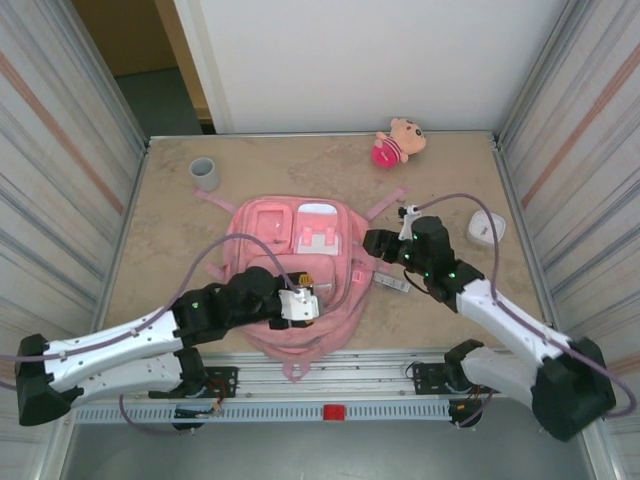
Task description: Pack the student bag
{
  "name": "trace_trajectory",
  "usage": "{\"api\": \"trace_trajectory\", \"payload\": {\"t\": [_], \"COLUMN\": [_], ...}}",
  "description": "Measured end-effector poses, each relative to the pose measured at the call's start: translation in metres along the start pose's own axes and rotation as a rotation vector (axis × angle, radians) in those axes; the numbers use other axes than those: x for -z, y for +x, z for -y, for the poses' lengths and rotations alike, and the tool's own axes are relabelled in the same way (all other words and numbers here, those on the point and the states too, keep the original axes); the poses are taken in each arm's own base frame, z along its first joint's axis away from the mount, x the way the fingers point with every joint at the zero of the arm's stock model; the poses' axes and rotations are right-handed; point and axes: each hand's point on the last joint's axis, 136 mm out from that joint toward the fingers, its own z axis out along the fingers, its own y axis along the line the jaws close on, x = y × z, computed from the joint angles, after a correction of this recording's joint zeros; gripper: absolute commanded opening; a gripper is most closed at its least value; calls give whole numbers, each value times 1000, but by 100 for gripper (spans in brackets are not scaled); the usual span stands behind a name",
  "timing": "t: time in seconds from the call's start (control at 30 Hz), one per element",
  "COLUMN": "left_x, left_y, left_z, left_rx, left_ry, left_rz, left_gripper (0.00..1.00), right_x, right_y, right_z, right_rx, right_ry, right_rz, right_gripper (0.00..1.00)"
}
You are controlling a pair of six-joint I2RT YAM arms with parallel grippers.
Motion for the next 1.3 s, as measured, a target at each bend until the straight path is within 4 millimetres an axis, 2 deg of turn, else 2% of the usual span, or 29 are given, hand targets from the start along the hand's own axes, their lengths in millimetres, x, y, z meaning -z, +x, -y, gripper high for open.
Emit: {"api": "trace_trajectory", "payload": {"t": [0.13, 0.23, 0.5, 0.63, 0.83, 1.0, 1.2, 1.3], "left_x": [19, 22, 4, 2, 1, -9, -13, -9], "left_y": [1, 15, 69, 83, 97, 102, 100, 92], "left_z": [-14, -12, 10, 13, 2, 0, 4, -7], "left_rx": [4, -1, -53, -71, -49, -37, -23, 7], "left_ry": [-79, -81, 13, 26, -8, -20, -10, -58], "left_rz": [1, -58, -326, -397, -455, -457, -437, -393], "left_gripper": [66, 68, 71, 71, 69, 48, 5, 2], "right_x": [31, 42, 46, 46, 45, 46, 48, 49], "right_y": [-10, 0, 57, 76, 93, 103, 110, 111], "right_z": [-21, -28, -33, -32, -32, -37, -43, -41], "right_rx": [39, 51, 59, 59, 45, 25, -2, -11], "right_ry": [-80, -112, -158, -156, -159, -183, -211, -190], "right_rz": [94, 91, -29, -68, -113, -146, -181, -196], "right_gripper": [59, 59, 62, 62, 63, 65, 66, 67]}}
